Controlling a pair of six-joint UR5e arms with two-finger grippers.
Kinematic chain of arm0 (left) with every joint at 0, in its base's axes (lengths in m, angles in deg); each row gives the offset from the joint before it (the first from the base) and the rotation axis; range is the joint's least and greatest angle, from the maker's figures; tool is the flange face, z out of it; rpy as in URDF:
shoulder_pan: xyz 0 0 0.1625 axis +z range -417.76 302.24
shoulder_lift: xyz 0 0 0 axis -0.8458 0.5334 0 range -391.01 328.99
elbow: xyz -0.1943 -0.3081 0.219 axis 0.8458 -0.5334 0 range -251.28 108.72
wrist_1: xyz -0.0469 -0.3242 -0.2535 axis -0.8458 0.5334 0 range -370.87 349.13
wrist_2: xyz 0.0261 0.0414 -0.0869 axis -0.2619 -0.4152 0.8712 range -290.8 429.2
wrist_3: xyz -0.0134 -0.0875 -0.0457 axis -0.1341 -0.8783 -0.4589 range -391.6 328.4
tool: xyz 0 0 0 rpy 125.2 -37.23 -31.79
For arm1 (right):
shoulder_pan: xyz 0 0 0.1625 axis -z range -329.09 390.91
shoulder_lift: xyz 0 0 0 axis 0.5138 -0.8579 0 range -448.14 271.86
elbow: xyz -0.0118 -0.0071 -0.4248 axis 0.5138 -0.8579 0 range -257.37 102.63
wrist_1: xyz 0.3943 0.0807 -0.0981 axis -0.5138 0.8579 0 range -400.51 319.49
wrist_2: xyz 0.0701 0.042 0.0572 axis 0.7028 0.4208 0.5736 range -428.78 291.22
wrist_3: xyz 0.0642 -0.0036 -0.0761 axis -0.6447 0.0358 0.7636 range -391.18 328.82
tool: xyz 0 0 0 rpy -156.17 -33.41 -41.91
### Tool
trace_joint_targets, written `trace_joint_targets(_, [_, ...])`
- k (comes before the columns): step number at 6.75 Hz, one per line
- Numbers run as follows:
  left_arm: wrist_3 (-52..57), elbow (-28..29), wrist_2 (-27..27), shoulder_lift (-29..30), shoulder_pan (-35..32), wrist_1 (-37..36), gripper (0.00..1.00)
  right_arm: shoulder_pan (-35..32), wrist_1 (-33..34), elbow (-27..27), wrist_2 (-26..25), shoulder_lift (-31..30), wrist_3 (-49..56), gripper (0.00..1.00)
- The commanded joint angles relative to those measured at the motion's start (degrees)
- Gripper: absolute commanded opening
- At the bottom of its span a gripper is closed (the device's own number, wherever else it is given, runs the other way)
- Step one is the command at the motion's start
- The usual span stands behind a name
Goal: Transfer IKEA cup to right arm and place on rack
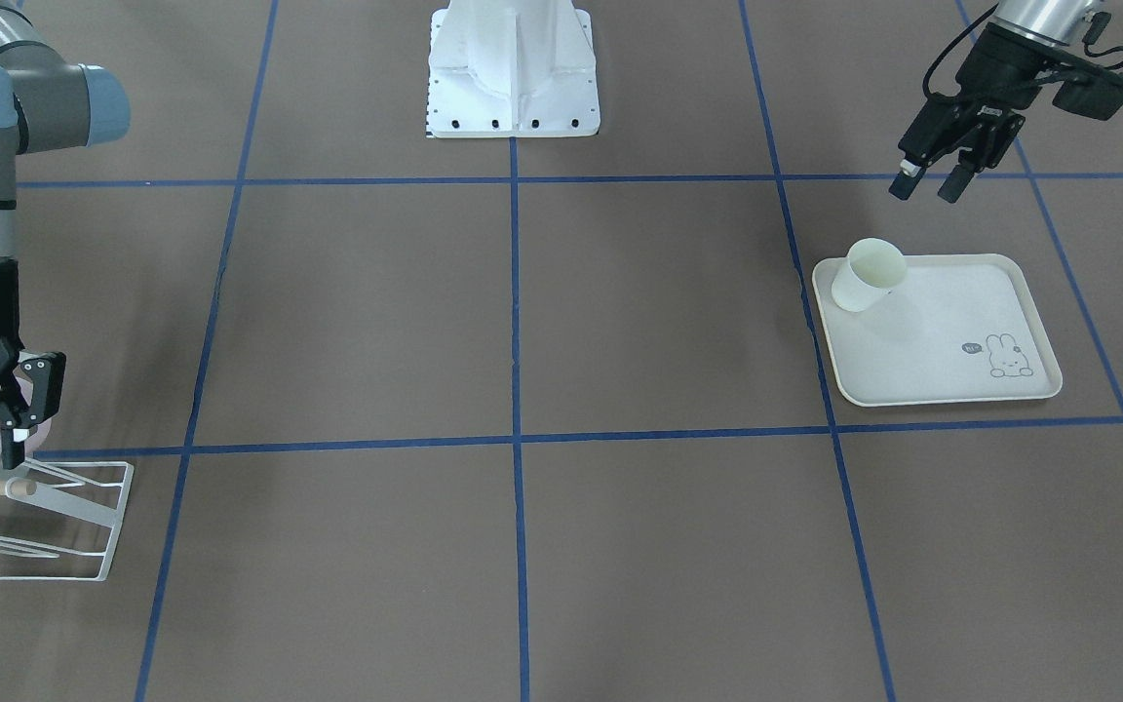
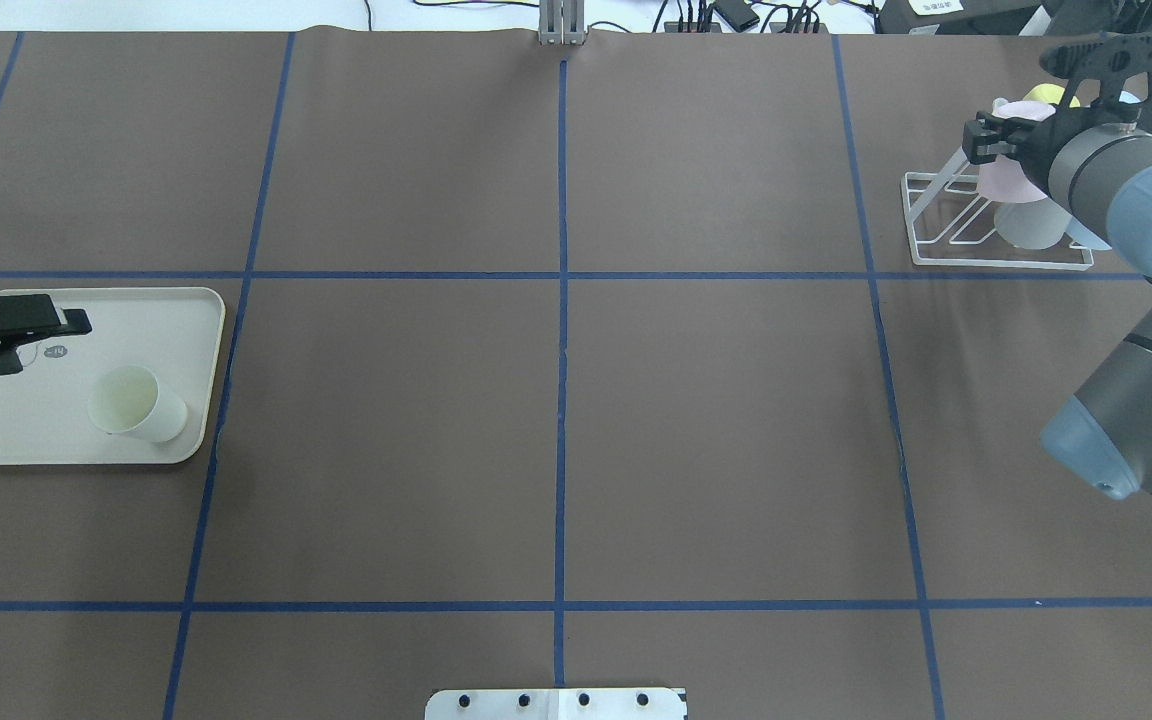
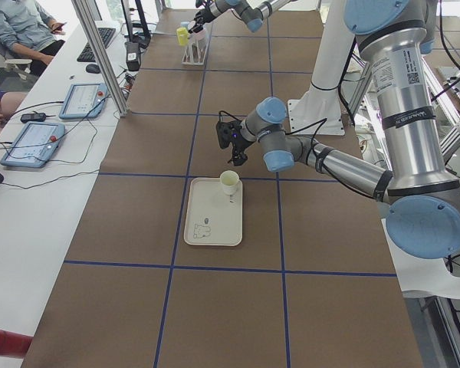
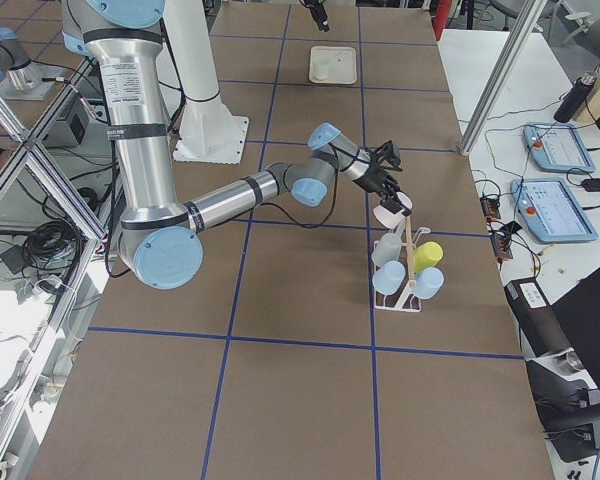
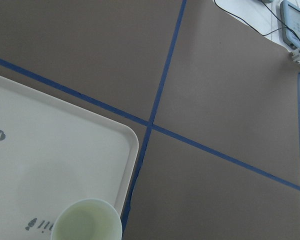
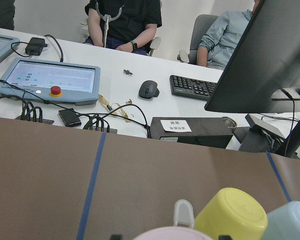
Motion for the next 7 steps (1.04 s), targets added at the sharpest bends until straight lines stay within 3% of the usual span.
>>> trace_joint_targets(1, [-0.19,0.05,-0.03,0.08,0.0,0.03,1.0,0.03,-0.06,-0.44,-1.04,-0.02,0.01,0.0])
trace_joint_targets(7, [-0.37,0.75,0.06,0.17,0.0,0.03,1.0,1.7,-6.03,1.13,-8.24,-3.25,-1.3,0.0])
